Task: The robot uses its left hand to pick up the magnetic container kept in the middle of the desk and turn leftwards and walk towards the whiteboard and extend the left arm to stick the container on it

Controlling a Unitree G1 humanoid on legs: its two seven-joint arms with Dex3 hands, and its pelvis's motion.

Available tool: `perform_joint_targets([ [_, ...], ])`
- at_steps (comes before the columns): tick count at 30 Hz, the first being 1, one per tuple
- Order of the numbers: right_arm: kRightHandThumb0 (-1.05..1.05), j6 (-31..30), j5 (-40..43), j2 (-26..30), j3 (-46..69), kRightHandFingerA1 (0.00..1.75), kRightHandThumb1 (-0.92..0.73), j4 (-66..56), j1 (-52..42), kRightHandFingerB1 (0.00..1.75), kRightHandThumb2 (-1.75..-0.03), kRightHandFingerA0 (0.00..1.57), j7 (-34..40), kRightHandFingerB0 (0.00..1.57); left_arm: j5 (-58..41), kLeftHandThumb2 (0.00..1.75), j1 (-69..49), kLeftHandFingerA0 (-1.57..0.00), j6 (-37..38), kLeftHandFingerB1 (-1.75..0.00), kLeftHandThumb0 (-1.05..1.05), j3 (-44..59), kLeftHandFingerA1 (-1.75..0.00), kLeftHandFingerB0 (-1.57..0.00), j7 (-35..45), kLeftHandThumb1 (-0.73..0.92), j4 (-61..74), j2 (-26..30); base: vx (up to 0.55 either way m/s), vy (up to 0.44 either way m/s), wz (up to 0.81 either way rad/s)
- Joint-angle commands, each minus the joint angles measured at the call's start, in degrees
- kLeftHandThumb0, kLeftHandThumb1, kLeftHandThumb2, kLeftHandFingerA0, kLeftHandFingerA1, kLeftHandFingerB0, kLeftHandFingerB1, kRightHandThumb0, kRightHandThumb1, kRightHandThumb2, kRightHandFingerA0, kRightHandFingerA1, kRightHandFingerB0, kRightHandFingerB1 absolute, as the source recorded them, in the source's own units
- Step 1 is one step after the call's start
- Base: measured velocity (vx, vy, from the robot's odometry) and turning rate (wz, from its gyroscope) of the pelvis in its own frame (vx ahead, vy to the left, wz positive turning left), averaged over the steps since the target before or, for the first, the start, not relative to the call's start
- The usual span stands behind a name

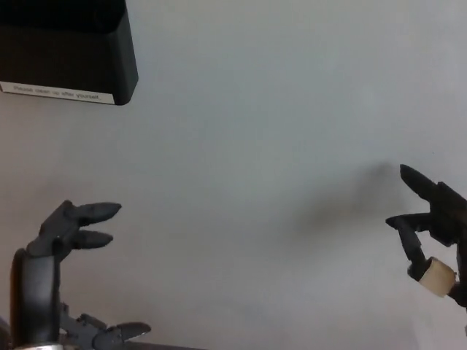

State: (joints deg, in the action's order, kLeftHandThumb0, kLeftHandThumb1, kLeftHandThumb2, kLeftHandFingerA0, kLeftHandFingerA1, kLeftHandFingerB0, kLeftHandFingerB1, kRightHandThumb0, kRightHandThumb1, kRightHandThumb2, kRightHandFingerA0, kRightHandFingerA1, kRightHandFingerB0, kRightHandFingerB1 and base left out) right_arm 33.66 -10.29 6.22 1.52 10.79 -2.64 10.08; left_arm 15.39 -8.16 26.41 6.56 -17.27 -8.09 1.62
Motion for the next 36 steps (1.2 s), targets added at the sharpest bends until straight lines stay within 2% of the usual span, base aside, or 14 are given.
perform_joint_targets([
  [1,-0.25,17.1,4.6,-2.8,10.6,1.22,-0.61,7.0,-28.8,1.08,-1.16,1.24,6.2,0.9,9.8,1.17,-23.2,-1.09,21.0,-1.33,-0.14,8.1,-1.59,-0.94,-20.5,0.52,-18.7,6.5,0.0,0.0,0.0],
  [2,-0.21,16.2,2.4,-2.3,11.8,1.27,-0.6,13.7,-31.4,1.12,-1.18,1.32,8.1,1.0,10.6,1.18,-24.0,-1.18,18.7,-1.37,-0.07,7.8,-1.59,-0.96,-21.9,0.48,-25.9,8.4,0.0,0.0,0.0],
  [3,-0.19,15.2,1.7,-2.3,12.2,1.4,-0.58,15.6,-32.4,1.31,-1.16,1.28,8.8,0.9,10.2,1.17,-24.1,-1.37,16.9,-1.18,-0.11,7.4,-1.38,-1.05,-21.7,0.47,-27.8,9.0,0.0,0.0,0.0],
  [9,-0.2,17.2,1.5,-1.8,13.7,1.4,-0.58,20.6,-32.6,1.31,-1.14,1.28,9.1,0.89,9.9,1.15,-22.9,-1.34,15.4,-1.18,-0.1,5.3,-1.35,-1.09,-22.7,0.46,-33.0,10.9,0.0,0.0,0.0],
  [10,-0.2,17.0,1.8,-1.3,13.7,1.29,-0.5,22.2,-32.4,1.15,-1.17,1.33,8.3,0.98,9.4,0.92,-21.2,-1.27,13.6,-1.17,-0.14,4.1,-1.41,-1.04,-21.3,0.56,-35.3,11.2,0.0,0.0,0.0],
  [16,-0.22,17.0,1.7,-0.2,13.3,1.27,-0.53,25.9,-31.2,1.22,-1.1,1.35,5.9,0.95,10.9,0.96,-15.7,-1.32,11.3,-1.16,-0.18,-1.0,-1.42,-1.06,-22.7,0.54,-43.1,13.1,0.0,0.0,0.0],
  [17,-0.19,18.5,1.8,0.4,12.5,1.21,-0.5,27.6,-30.0,1.1,-1.17,1.36,4.4,1.03,10.0,1.09,-15.1,-1.46,11.7,-1.14,-0.16,-1.6,-1.36,-1.14,-21.1,0.52,-43.3,12.6,0.0,0.0,0.0],
  [18,-0.18,19.2,1.6,0.6,12.0,1.18,-0.45,29.0,-29.2,1.1,-1.26,1.35,3.9,1.05,9.1,1.1,-14.5,-1.39,12.5,-1.13,-0.13,-2.1,-1.32,-1.13,-20.2,0.51,-44.1,12.5,0.0,0.0,0.0],
  [22,-0.18,20.2,1.2,0.9,11.8,1.18,-0.45,31.0,-28.4,1.1,-1.26,1.35,4.2,1.05,8.2,1.1,-13.6,-1.39,13.8,-1.13,-0.13,-3.1,-1.32,-1.13,-20.2,0.51,-46.1,12.8,0.0,0.0,0.0],
  [23,-0.18,21.1,1.6,1.3,11.7,1.18,-0.45,32.2,-27.7,1.11,-1.23,1.38,3.5,1.07,8.6,1.03,-13.6,-1.26,14.0,-1.18,-0.13,-3.7,-1.39,-1.04,-21.2,0.58,-46.4,12.9,0.0,0.0,0.0],
  [30,-0.17,23.5,2.4,2.9,11.0,1.17,-0.42,35.8,-24.6,1.12,-1.26,1.35,2.3,0.98,8.2,1.05,-12.8,-1.3,15.1,-1.13,-0.16,-5.3,-1.31,-1.06,-23.4,0.55,-48.4,13.7,0.0,0.0,0.0],
  [31,-0.16,23.6,2.0,3.2,11.1,1.18,-0.41,36.6,-23.7,1.13,-1.31,1.31,2.8,0.93,7.7,0.88,-12.1,-1.24,14.6,-1.15,-0.15,-5.4,-1.33,-1.02,-22.8,0.61,-48.8,13.6,0.0,0.0,0.0],
  [32,-0.16,23.7,1.5,3.5,11.1,1.18,-0.41,37.5,-22.6,1.13,-1.31,1.31,3.4,0.93,7.1,0.88,-11.2,-1.24,13.8,-1.15,-0.15,-5.3,-1.33,-1.02,-21.8,0.61,-49.2,13.6,0.0,0.0,0.0],
  [36,-0.16,23.1,1.6,4.4,10.6,1.17,-0.48,37.8,-21.9,1.05,-1.17,1.22,2.6,0.85,6.0,1.1,-9.9,-1.3,17.2,-1.12,-0.06,-5.5,-1.32,-1.06,-19.6,0.51,-50.8,14.1,0.0,0.0,0.0],
])
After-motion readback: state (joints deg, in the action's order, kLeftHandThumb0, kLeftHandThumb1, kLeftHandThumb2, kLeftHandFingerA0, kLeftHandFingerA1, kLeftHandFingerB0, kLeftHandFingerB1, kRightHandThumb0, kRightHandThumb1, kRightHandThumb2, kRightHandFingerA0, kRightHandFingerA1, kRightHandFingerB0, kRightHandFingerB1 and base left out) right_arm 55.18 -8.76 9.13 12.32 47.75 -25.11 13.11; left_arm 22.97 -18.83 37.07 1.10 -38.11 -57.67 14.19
